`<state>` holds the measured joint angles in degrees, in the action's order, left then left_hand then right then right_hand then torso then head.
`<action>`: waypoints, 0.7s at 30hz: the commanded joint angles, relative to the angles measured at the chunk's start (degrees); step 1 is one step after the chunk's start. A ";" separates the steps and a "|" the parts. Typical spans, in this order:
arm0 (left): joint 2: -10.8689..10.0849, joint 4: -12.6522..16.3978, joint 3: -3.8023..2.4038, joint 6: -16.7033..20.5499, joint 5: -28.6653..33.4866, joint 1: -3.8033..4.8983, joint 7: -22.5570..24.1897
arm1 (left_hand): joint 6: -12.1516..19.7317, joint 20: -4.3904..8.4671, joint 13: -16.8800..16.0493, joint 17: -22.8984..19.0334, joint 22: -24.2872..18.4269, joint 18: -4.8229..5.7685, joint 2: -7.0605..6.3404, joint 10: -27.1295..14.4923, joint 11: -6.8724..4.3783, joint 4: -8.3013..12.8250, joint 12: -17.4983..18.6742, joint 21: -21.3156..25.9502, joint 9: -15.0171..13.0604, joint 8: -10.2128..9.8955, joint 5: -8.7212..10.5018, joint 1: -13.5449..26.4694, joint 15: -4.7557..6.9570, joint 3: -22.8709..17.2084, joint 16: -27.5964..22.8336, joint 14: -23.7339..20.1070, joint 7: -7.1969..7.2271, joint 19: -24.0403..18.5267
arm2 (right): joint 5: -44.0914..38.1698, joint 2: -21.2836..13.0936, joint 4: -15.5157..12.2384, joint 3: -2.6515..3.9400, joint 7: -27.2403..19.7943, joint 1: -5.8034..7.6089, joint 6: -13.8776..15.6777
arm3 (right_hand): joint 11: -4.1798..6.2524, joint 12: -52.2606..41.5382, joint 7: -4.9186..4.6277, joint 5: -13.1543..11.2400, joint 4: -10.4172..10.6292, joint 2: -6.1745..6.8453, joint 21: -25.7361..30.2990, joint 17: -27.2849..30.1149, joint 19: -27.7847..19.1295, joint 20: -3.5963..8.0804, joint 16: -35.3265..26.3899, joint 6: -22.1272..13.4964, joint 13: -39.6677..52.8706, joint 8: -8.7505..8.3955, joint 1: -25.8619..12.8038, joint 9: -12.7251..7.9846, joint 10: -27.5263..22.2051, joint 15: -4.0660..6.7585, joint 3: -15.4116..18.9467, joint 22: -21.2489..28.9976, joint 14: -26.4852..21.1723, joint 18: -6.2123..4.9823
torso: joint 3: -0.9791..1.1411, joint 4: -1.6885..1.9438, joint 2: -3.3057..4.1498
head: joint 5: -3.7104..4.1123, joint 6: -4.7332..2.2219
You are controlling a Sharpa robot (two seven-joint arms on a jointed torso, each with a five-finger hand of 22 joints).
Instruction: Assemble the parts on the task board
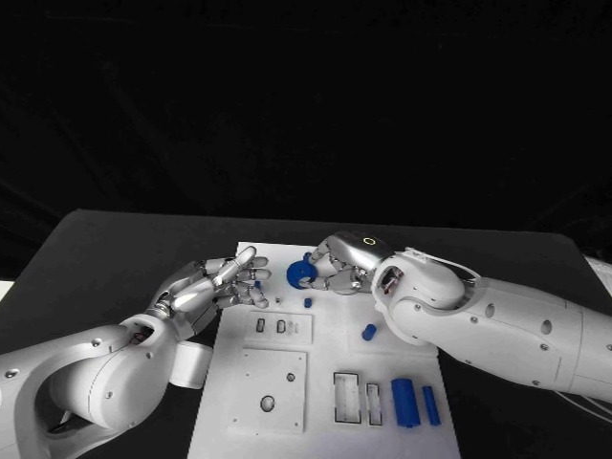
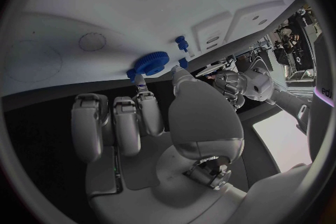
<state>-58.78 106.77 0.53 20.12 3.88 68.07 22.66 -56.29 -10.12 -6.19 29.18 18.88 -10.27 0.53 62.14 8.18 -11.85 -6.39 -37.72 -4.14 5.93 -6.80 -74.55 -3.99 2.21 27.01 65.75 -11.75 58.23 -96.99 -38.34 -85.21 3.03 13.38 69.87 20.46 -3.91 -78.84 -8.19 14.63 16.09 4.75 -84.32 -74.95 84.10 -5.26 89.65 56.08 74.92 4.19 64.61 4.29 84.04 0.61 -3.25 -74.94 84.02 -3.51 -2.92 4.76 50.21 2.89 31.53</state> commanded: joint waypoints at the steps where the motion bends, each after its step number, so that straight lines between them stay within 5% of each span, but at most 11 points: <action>1: -0.11 0.16 -0.03 -1.15 0.01 0.06 0.25 | 0.21 0.05 -0.08 0.10 -0.08 -0.14 0.55 -0.43 -0.03 0.37 0.34 0.10 0.00 -0.31 0.05 -0.26 -0.18 0.03 -0.36 -0.44 -0.02 -0.52 | 4.70 -1.75 -1.19 0.08 -9.06 -0.26 9.90 | 0.42 -0.27 -0.24 -0.18 -1.00 -0.48 -0.05 -15.05 0.74 0.19 0.35 0.06 8.07 -0.33 2.39 -0.12 0.71 0.20 -0.50 -2.34 5.98 0.84 | 0.04 -0.17 -0.11 | -0.11 -0.20; 6: -0.21 -0.06 -0.03 -1.16 0.01 0.06 0.26 | 0.22 0.05 -0.08 0.11 -0.09 -0.14 0.56 -0.44 -0.02 0.38 0.34 0.10 0.00 -0.31 0.05 -0.28 -0.19 0.02 -0.37 -0.44 -0.02 -0.53 | 12.37 -6.74 -3.74 0.19 -17.15 -0.50 11.78 | 0.35 0.23 -0.36 -0.38 -2.49 -0.41 0.06 -15.05 0.65 0.15 0.35 -0.38 7.81 -0.48 5.64 -0.24 0.44 0.14 -1.13 -2.17 5.98 0.81 | 0.21 -0.38 -0.33 | -0.02 -0.40; 12: 0.04 -0.58 -0.02 -1.31 0.01 0.05 0.28 | 0.22 0.04 -0.08 0.11 -0.09 -0.14 0.57 -0.44 -0.02 0.40 0.35 0.10 0.01 -0.32 0.05 -0.30 -0.19 0.02 -0.38 -0.45 -0.02 -0.54 | 22.26 -14.06 -6.52 0.24 -22.07 -0.64 8.06 | 0.51 0.61 -0.21 -0.94 -5.69 0.05 0.17 -14.92 0.54 0.22 0.27 0.28 7.65 -0.19 10.33 -0.12 0.24 0.26 -1.94 -2.01 5.95 0.78 | 0.63 -0.99 -0.71 | 0.24 -0.61; 21: 0.68 -1.55 0.00 -1.69 0.01 0.03 0.26 | 0.23 0.03 -0.10 0.13 -0.09 -0.15 0.64 -0.44 -0.04 0.56 0.35 0.09 0.00 -0.33 0.02 -0.51 -0.19 -0.06 -0.43 -0.48 0.02 -0.60 | 29.75 -21.70 -3.62 0.23 -24.60 -1.42 2.90 | 0.57 1.13 -0.31 0.42 -10.54 1.16 0.30 -14.87 0.42 0.38 0.24 0.38 7.40 -0.48 15.97 -0.26 -0.02 0.36 -3.58 -1.84 5.94 0.75 | 1.48 -1.83 -1.19 | 0.41 -0.75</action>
<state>-58.27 105.33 0.56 19.93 3.88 68.06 22.62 -56.29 -9.91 -6.23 29.22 18.88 -10.26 0.75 62.14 8.18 -11.69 -6.39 -37.72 -4.14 5.93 -6.80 -74.77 -4.19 2.05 26.79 65.55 -11.75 58.02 -72.33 -59.60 -89.35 3.26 -8.15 68.58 26.75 -3.48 -77.82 -8.29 14.86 5.76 5.83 -84.32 -74.93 84.10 -5.25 89.65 56.40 74.92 3.89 80.18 4.11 84.05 0.62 -6.83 -74.93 84.02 -3.51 -1.82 3.32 49.25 3.28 30.71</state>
